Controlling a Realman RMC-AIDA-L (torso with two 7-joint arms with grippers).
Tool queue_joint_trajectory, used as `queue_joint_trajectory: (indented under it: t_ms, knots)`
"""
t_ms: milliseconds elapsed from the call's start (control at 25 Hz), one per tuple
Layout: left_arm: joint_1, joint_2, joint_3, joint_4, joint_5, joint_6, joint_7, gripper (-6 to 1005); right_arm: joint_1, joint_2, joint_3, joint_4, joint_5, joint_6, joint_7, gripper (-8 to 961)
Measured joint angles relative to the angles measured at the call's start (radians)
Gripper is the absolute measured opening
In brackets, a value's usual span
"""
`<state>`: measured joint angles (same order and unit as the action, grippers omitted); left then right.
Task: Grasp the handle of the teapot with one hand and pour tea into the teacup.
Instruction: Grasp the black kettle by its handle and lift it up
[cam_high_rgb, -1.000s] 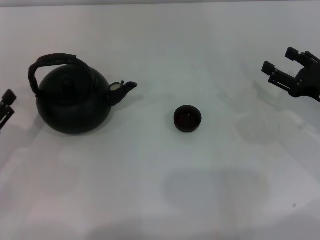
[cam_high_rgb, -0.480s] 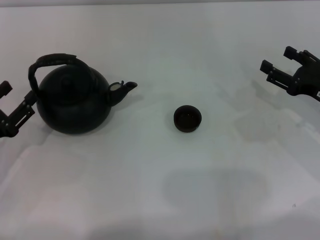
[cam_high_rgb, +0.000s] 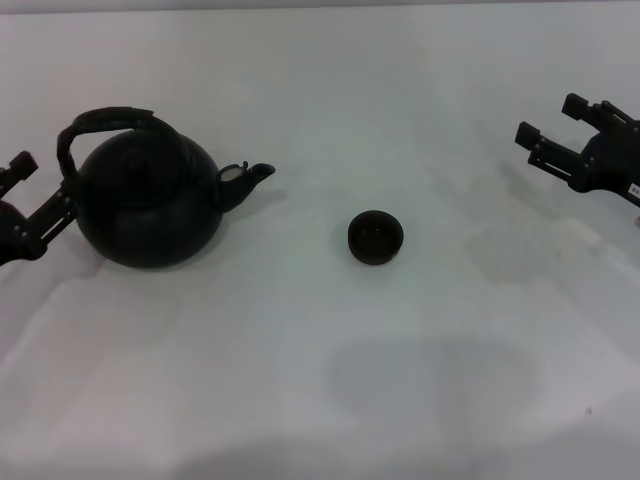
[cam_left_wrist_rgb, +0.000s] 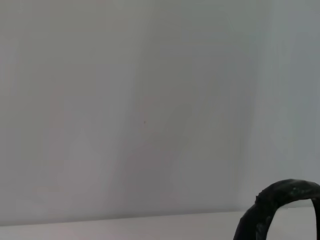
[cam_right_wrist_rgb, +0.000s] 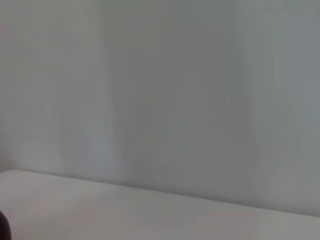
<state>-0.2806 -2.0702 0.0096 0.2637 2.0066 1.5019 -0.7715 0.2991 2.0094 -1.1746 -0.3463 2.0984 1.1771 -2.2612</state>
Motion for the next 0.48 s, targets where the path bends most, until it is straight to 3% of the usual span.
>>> queue_joint_trajectory:
  t_ms: [480]
  knots:
    - [-0.051, -0.001, 0.006, -0.006, 0.010, -0.036, -0.039, 706, 0.003, 0.002, -0.004, 0.007, 0.000, 0.001, -0.010, 844]
